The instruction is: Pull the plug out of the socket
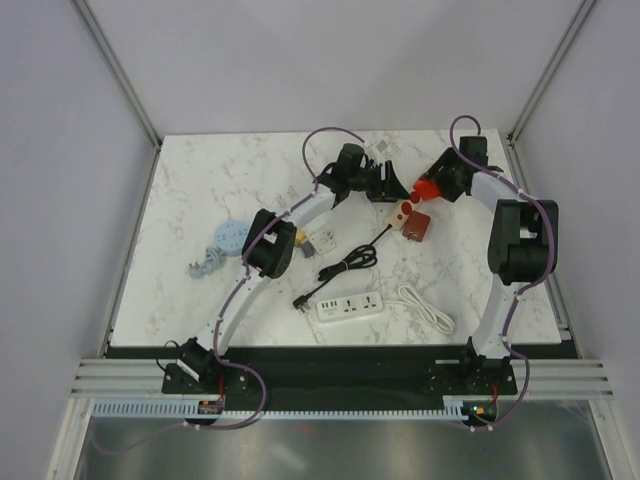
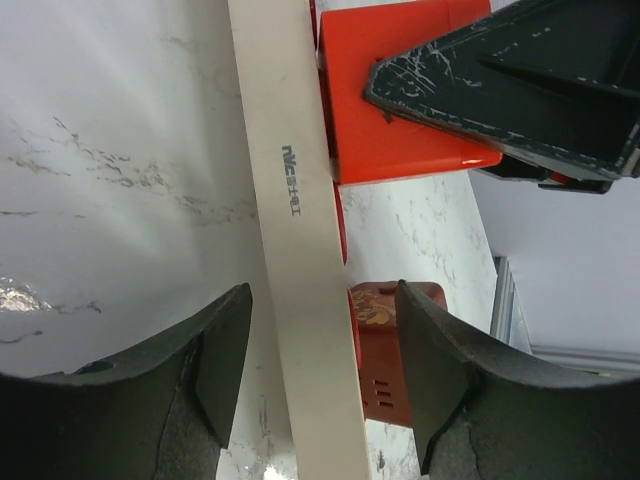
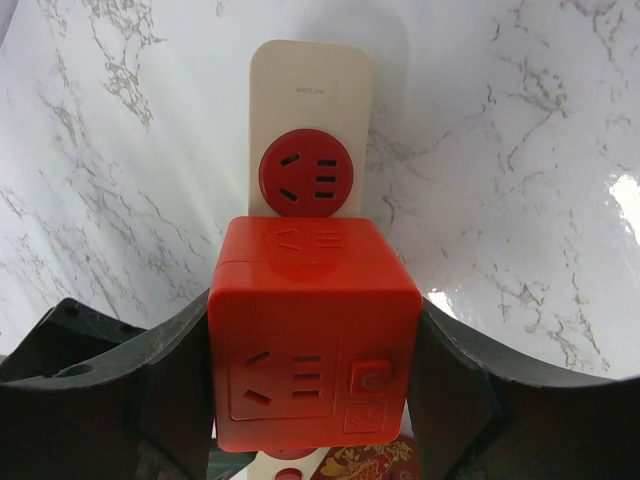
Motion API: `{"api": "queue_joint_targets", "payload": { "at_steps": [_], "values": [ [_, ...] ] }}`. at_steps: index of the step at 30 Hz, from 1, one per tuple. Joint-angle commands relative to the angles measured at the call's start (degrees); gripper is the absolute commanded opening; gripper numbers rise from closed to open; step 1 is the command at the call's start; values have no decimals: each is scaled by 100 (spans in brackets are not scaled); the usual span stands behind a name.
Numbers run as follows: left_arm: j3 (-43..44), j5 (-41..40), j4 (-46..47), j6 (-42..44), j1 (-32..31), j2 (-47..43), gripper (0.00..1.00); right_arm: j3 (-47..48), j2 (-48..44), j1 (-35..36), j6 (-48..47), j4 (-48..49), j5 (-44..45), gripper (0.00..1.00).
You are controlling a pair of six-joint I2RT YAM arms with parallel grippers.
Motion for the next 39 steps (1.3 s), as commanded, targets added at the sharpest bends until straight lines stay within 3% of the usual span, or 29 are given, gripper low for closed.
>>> {"api": "queue_joint_targets", "payload": {
  "at_steps": [1, 8, 11, 12, 14, 15, 17, 20, 26, 30, 34, 39],
  "values": [
    [263, 21, 235, -181, -76, 142, 66, -40, -405, 166, 150, 27, -272, 0],
    [429, 21, 121, -295, -94, 308, 56, -23, -607, 219, 256, 53, -422, 0],
    [500, 22, 16, -287, -94, 309, 43, -23, -669, 220, 264, 62, -431, 0],
    [509, -31, -37, -261, -94, 300, 32, -23, -678, 220, 265, 71, -448, 0],
    [500, -163, -169, -225, -94, 282, 19, -49, -704, 246, 195, 79, -466, 0],
    [517, -224, -265, -225, -77, 282, 2, -49, -704, 385, 125, 114, -449, 0],
    [509, -575, -616, -190, -85, 247, 2, -232, -844, 448, -68, 420, -370, 0],
    [483, -1006, -959, -199, -77, 212, 2, -567, -1283, 938, -1015, 756, 1048, 0],
    [465, -1227, -1128, -181, -59, 177, 2, -419, -1434, 1028, -1159, 458, 1907, 0],
    [474, -1174, -1128, -164, -15, 177, 2, -225, -1206, 530, -608, 238, 803, 0],
    [465, -1078, -1119, -173, 29, 186, 2, -330, -898, -122, 314, 622, -1294, 0],
    [439, -1034, -1128, -260, 108, 212, 2, -383, -871, -545, 520, 888, -1934, 0]
  ]
}}
